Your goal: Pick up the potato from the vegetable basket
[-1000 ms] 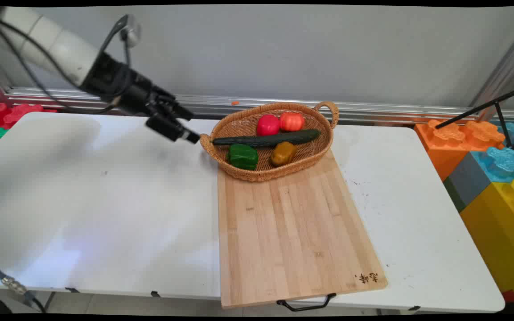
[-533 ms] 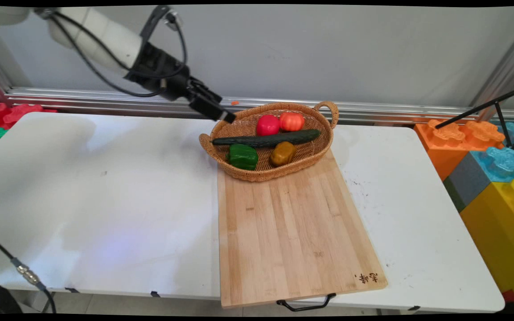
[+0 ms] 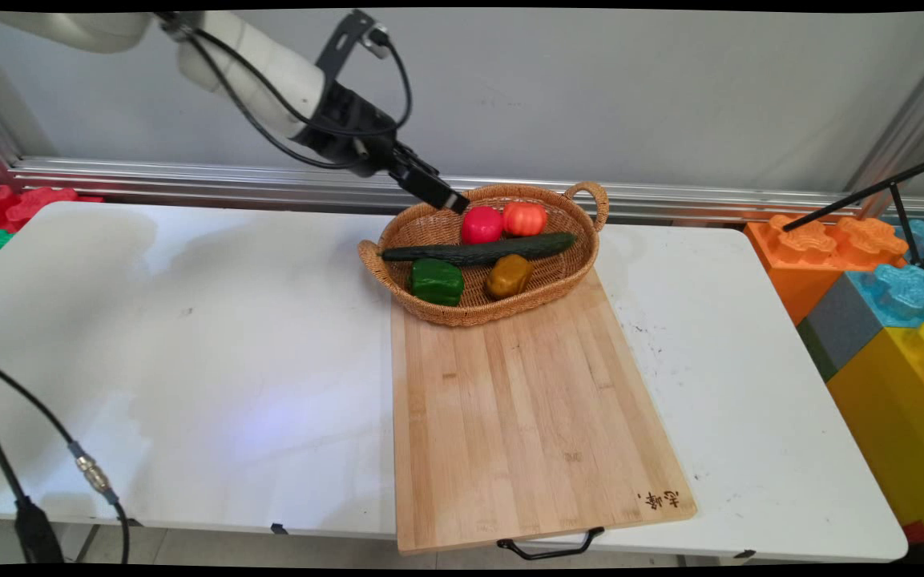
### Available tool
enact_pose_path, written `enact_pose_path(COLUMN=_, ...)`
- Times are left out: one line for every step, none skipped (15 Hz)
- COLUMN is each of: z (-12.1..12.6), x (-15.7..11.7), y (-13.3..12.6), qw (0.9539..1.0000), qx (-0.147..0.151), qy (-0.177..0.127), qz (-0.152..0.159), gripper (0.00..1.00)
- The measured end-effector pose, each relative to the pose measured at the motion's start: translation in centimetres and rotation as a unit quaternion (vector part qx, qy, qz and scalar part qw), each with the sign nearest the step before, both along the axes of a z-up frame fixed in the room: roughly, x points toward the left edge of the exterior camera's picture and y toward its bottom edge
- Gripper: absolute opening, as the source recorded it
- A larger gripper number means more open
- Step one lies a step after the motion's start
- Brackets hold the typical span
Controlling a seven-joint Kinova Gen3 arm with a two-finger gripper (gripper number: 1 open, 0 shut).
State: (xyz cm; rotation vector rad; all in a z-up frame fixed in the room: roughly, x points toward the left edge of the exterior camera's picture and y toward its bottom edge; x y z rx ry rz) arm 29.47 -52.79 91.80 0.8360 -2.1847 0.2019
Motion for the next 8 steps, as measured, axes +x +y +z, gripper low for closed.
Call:
enact_pose_path(z=-0.4, x=-0.5, y=-0.4, qw=1.0, qx=0.002, qy=-0.005, qz=-0.001, gripper=1.0)
enact_pose_path(z=-0.9, x=-0.9, y=-0.8, qw=0.9999, qx=0.004, qy=-0.012, qz=-0.004, gripper=1.0)
enact_pose_path(z=-1.4, x=-1.2, y=-1.1, qw=0.9998, qx=0.006, qy=-0.018, qz=-0.008, gripper=1.0)
enact_pose_path(z=-1.9, x=-1.5, y=-1.3, qw=0.9996, qx=0.008, qy=-0.024, qz=-0.012, gripper=1.0)
enact_pose_path(z=-2.4, x=-1.8, y=-1.6, qw=0.9995, qx=0.009, qy=-0.027, qz=-0.015, gripper=1.0)
enact_pose_path(z=-2.9, x=-2.2, y=-1.9, qw=0.9994, qx=0.01, qy=-0.03, qz=-0.017, gripper=1.0)
enact_pose_path(z=-3.4, x=-2.7, y=-2.2, qw=0.9993, qx=0.011, qy=-0.031, qz=-0.019, gripper=1.0)
enact_pose_path(z=-3.9, x=-3.1, y=-2.4, qw=0.9993, qx=0.013, qy=-0.031, qz=-0.019, gripper=1.0)
